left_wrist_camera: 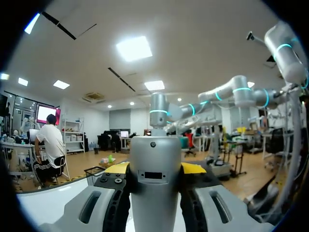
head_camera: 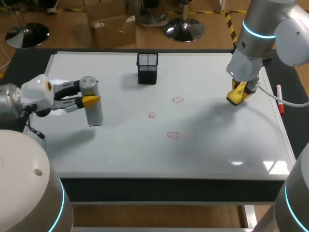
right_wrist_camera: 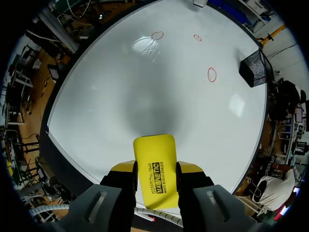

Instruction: Pick up the inspection probe, press it on each red-marked spot on the whiteboard one by one, put down the probe, pick up the eraser, and wipe off all the red marks.

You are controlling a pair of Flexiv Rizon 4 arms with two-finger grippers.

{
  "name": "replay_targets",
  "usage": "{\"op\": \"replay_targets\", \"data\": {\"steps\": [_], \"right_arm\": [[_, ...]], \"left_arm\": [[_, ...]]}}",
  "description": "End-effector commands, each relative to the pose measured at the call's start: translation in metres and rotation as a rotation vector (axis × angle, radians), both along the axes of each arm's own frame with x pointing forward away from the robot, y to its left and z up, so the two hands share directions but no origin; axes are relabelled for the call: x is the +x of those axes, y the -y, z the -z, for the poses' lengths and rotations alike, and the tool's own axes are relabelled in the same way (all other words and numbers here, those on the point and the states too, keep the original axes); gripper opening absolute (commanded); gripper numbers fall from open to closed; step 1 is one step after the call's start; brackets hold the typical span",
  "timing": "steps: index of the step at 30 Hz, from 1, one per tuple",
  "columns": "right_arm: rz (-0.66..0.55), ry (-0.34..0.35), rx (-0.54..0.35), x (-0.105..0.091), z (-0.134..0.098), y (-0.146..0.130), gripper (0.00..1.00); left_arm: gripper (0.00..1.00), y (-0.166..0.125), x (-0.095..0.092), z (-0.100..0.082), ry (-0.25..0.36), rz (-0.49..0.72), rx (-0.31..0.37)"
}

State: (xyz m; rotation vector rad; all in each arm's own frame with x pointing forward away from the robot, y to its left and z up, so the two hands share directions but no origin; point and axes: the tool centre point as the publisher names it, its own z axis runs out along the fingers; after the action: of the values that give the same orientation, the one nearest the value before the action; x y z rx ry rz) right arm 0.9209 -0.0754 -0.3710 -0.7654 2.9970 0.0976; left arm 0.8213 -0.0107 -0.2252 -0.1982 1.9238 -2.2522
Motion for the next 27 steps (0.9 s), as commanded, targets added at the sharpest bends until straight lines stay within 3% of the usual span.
{"op": "replay_targets", "data": {"steps": [1, 27], "right_arm": [[-0.001, -0.001, -0.003, 0.000, -0.001, 0.000, 0.00], [-0.001, -0.001, -0.003, 0.000, -0.001, 0.000, 0.00]], "left_arm": [[0.00, -0.016, -0.012, -0.003, -0.002, -0.051, 0.010], [0.00, -0.026, -0.015, -0.002, -0.013, -0.052, 0.017]]}}
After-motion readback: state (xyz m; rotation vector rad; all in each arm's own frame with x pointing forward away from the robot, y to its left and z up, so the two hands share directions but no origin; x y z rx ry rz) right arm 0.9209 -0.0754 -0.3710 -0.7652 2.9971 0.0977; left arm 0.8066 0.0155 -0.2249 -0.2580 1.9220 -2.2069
